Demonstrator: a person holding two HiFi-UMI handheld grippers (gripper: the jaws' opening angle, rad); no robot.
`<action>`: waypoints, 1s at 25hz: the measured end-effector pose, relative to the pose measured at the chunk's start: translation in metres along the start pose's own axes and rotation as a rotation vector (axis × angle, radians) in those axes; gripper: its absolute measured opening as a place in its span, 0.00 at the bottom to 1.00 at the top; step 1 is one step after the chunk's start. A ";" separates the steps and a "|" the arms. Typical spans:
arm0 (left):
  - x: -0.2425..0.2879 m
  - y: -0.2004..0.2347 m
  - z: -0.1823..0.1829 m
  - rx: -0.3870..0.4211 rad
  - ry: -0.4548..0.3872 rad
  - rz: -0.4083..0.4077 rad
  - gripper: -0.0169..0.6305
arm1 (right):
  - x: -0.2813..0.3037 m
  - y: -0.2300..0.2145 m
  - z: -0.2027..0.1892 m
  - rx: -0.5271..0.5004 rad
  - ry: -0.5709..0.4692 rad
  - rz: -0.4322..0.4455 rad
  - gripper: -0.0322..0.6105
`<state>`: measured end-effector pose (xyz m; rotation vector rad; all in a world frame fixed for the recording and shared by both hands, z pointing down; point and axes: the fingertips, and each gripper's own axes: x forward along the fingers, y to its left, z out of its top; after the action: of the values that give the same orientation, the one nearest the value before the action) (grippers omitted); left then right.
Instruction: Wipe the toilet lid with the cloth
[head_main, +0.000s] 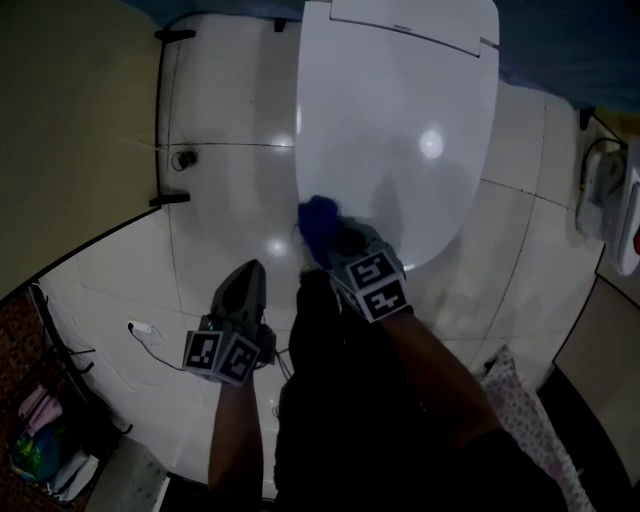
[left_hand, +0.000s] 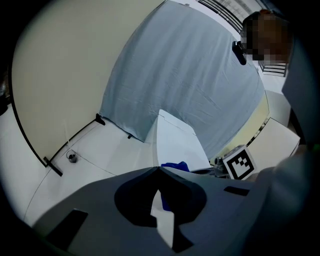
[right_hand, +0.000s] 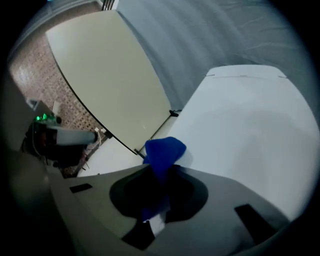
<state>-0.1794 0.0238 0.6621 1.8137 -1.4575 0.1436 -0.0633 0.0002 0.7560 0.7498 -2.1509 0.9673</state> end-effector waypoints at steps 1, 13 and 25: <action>0.001 0.000 -0.001 0.002 0.004 -0.002 0.01 | -0.002 -0.010 -0.009 -0.019 0.017 -0.032 0.14; 0.034 -0.033 0.000 0.056 0.065 -0.078 0.01 | -0.071 -0.086 -0.061 -0.129 0.050 -0.185 0.14; 0.053 -0.062 -0.003 0.113 0.115 -0.131 0.01 | -0.142 -0.157 -0.107 -0.031 0.028 -0.361 0.14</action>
<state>-0.1068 -0.0133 0.6613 1.9532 -1.2690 0.2641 0.1712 0.0289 0.7703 1.0574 -1.9127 0.7472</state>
